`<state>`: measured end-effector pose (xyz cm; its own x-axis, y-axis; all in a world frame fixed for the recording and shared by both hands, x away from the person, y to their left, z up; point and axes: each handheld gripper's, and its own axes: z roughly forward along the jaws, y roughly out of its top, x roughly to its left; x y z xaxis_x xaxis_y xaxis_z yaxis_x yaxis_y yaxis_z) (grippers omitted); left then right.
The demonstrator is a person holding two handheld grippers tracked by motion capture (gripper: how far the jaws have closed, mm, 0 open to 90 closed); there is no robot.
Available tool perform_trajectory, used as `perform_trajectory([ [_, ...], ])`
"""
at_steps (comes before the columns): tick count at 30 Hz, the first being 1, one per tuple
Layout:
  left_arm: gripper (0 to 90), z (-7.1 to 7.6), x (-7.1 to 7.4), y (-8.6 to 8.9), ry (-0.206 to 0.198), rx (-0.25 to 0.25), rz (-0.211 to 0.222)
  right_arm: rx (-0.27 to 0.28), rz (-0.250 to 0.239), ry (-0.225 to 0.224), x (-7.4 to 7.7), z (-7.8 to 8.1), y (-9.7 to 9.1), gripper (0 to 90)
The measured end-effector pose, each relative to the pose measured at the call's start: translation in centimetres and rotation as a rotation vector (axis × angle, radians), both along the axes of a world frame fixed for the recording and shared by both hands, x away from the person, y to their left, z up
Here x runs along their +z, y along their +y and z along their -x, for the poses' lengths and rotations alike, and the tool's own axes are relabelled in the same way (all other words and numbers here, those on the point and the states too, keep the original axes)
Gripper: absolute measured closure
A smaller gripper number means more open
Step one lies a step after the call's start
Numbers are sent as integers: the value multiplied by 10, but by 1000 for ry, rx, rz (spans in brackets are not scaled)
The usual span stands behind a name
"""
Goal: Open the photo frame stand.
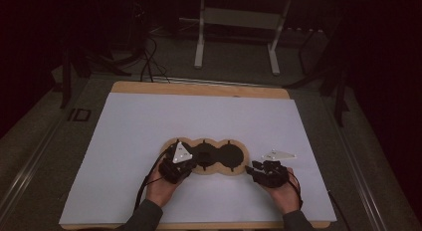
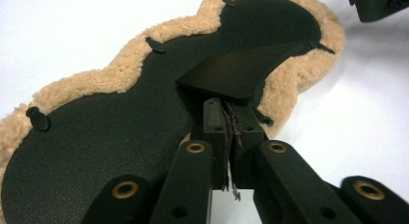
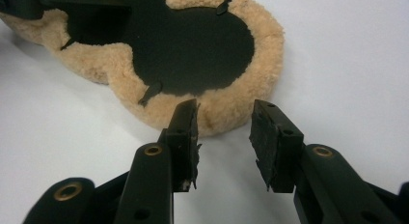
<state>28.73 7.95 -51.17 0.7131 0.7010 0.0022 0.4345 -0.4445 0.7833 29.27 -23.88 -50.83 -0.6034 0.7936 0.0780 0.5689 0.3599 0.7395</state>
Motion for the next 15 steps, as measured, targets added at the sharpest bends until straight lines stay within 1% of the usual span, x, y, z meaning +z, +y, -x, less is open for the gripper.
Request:
perform_trajectory([
  [3, 777, 3, 1, 0, -14, 3, -17, -6, -7, -1, 1, 0, -1, 615],
  [5, 692, 5, 2, 1, -18, -3, -18, -8, -9, -4, 1, 0, -2, 612],
  [6, 659, 6, 3, 1, -25, -6, -20, -9, -13, -4, 1, 0, -2, 609],
  [7, 625, 7, 3, 1, -36, -3, -34, -12, -16, -4, 1, 0, -3, 606],
  [10, 536, 9, 5, 1, -59, 3, -43, -15, -21, -7, 1, 0, -3, 601],
  [12, 501, 9, 7, 1, -58, 3, -38, -18, -23, -6, 1, 0, -4, 593],
  [13, 499, 10, 8, 1, -58, -1, -36, -18, -25, -5, 1, 0, -4, 586],
  [15, 496, 12, 10, 0, -75, 3, -48, -24, -29, -7, 2, 0, -5, 574],
])
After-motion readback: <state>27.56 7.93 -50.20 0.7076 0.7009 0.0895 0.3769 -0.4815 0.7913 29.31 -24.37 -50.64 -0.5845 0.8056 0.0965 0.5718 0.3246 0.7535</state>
